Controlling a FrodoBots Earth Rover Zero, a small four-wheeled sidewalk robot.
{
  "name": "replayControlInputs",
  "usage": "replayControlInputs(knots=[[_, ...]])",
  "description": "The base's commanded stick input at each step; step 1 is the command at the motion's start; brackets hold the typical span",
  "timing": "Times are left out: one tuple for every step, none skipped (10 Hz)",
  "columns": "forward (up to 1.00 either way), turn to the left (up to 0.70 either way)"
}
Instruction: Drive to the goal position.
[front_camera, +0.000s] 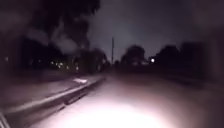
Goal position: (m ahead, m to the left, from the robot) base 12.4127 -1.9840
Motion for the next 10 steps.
replayControlInputs(knots=[[0.70, 0.00], [0.70, 0.00], [0.70, 0.00], [0.70, 0.00], [0.70, 0.00], [0.70, 0.00], [0.70, 0.00], [0.70, 0.00], [0.70, 0.00], [0.70, 0.00]])
